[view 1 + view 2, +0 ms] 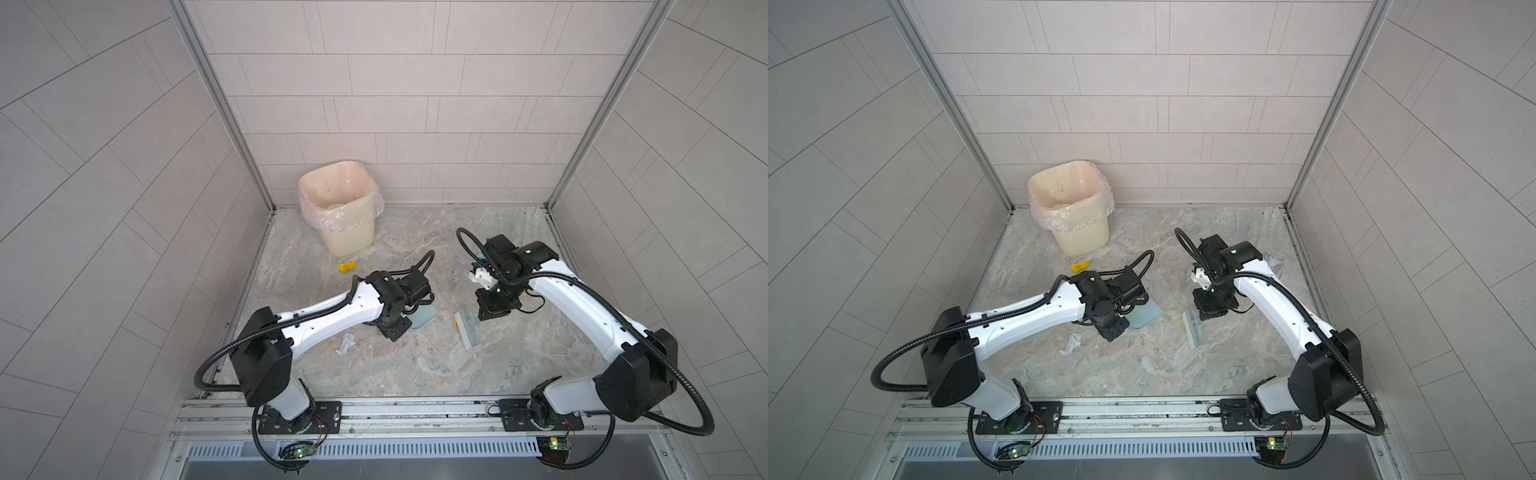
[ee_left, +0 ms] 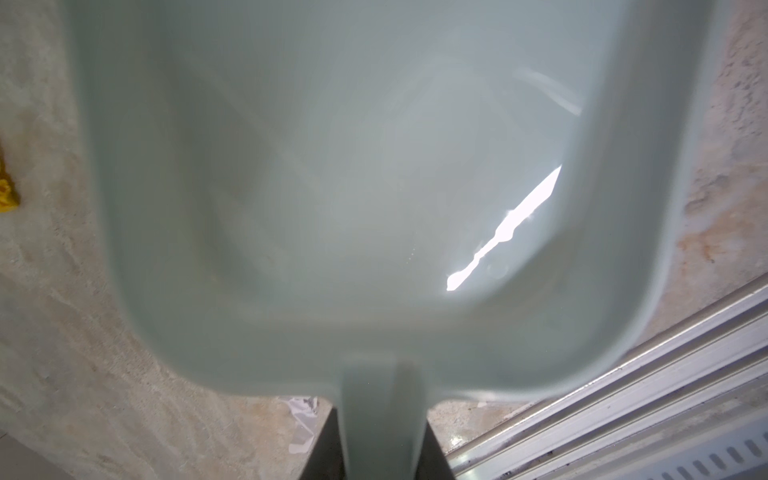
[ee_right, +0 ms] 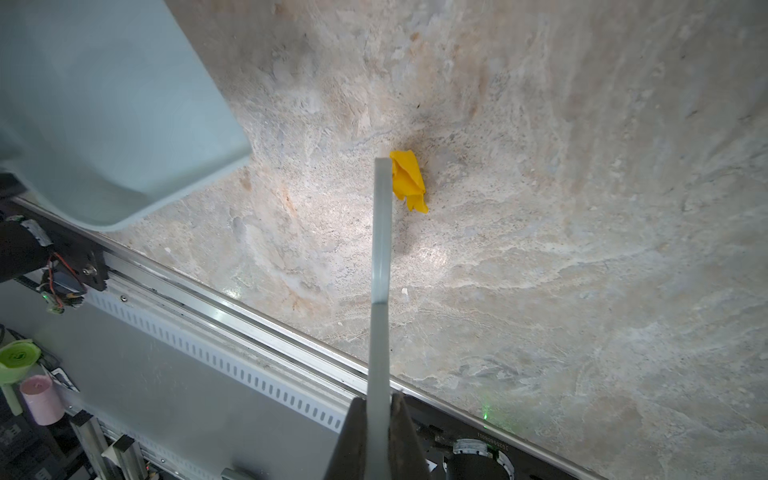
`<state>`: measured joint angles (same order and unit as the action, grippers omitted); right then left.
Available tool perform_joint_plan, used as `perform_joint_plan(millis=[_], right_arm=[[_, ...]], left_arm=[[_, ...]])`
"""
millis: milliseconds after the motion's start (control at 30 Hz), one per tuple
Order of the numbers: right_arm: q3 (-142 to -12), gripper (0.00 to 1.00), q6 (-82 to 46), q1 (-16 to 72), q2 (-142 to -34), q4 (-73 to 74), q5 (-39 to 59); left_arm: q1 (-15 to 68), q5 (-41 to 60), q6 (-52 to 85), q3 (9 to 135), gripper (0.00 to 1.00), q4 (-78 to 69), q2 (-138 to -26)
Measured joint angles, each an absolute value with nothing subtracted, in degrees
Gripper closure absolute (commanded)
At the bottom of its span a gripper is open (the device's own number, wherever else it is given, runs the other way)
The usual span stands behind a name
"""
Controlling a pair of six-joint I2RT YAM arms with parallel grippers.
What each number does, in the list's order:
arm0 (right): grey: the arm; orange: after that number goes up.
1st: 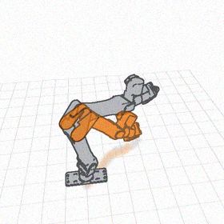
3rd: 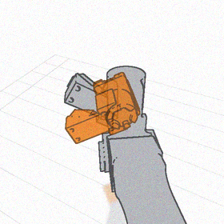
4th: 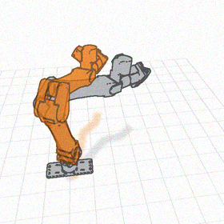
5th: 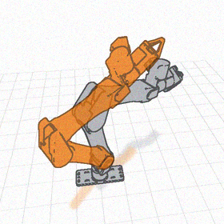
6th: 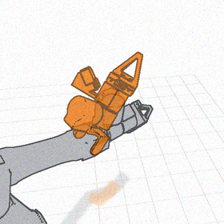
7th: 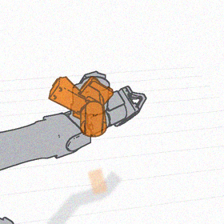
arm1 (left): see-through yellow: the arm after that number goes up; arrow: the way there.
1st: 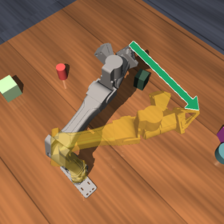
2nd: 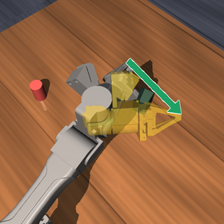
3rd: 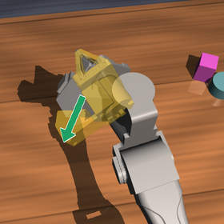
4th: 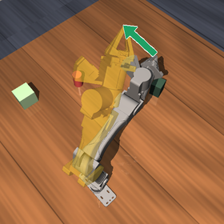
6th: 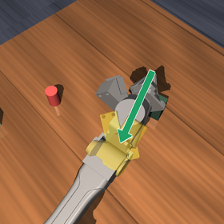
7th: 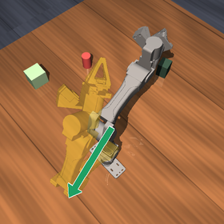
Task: Sweep away the paper scraps from the table
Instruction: 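Set the dustpan beside the yellow scrap with the left while the right aligns the brush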
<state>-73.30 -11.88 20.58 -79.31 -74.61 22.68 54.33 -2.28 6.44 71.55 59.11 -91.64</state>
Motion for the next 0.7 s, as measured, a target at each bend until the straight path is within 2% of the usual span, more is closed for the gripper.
perform_joint_plan(millis=[300,700], right_arm=[[-76.62,1.00,-10.68,17.67,-78.41,-77.93,16.69],[-79.55,1.00,-10.48,18.41,-84.86,-76.79,9.72]], left_arm=[[59.81,-1.02,4.36,71.59,1.00,56.69,-98.72],[60.53,-0.62,-0.08,72.14,1.00,54.15,-102.17]])
